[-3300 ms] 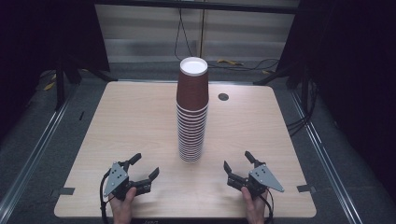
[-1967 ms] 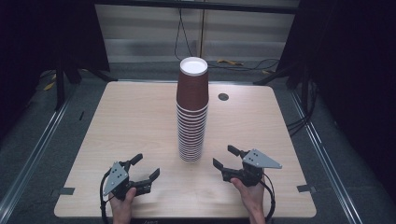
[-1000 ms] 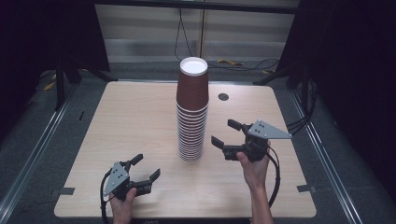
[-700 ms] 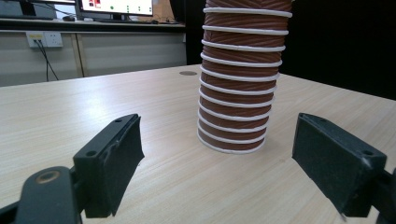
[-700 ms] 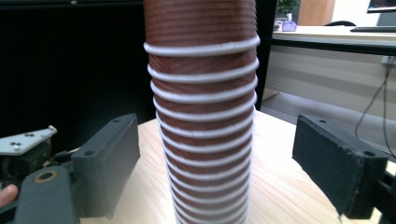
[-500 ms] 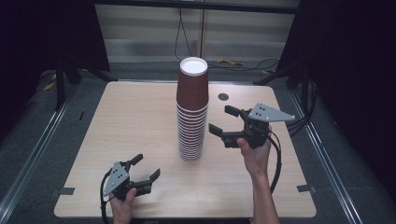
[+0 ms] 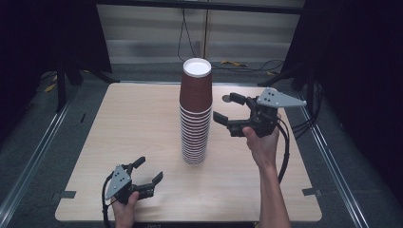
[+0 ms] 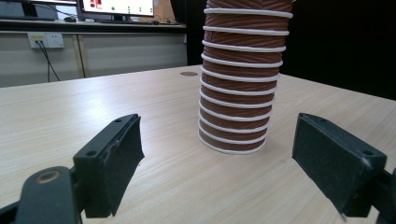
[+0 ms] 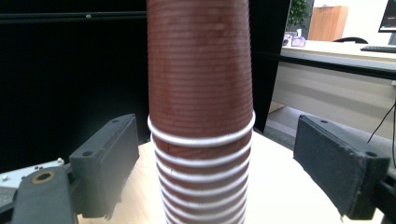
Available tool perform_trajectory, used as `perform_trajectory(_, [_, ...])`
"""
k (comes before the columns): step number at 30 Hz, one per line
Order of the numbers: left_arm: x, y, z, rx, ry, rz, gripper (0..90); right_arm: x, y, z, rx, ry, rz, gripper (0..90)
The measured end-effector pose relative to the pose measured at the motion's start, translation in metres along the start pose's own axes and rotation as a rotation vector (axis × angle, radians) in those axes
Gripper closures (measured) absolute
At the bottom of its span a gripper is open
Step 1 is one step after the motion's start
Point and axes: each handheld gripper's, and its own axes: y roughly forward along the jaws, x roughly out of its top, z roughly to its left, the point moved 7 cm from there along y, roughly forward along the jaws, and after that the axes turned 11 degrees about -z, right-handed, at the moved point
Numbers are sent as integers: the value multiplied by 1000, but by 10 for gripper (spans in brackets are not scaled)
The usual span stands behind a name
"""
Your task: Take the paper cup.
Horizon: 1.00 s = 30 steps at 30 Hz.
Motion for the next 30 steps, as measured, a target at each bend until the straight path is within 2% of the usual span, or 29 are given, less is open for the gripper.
perform_trajectory(3, [0,0,0,-4,0,1,159,10,3,0,13,-4,-3,142])
perform_trajectory(4, [0,0,0,-3,-1,0,159,18,4,1,32,5,-25,142])
perform_trajectory(5, [0,0,1,6,7,-3,159,18,4,1,32,5,-25,142])
perform_trajectory(6, [0,0,0,-1,-2,-6,159,21,5,1,34,3,-27,139])
perform_trajectory(10, [0,0,1,3,7,-3,159,36,13,4,39,-28,-18,136])
perform_trajectory(15, [0,0,1,4,7,-3,158,39,22,2,44,-29,-2,135])
perform_trajectory(16, [0,0,1,4,7,-3,159,39,28,0,63,-17,-3,135])
perform_trajectory(19, [0,-1,0,2,-5,-9,159,38,32,0,60,-20,14,135])
perform_trajectory(21, [0,0,0,-1,-4,-4,159,42,37,1,77,-11,13,135])
perform_trajectory(25, [0,-1,0,-2,-4,-7,159,44,47,2,85,-23,50,136])
perform_trajectory(28, [0,0,-1,-6,4,-6,158,37,58,3,98,-20,85,136])
perform_trajectory(30, [0,0,-1,-7,4,-6,159,37,60,3,101,-19,89,136])
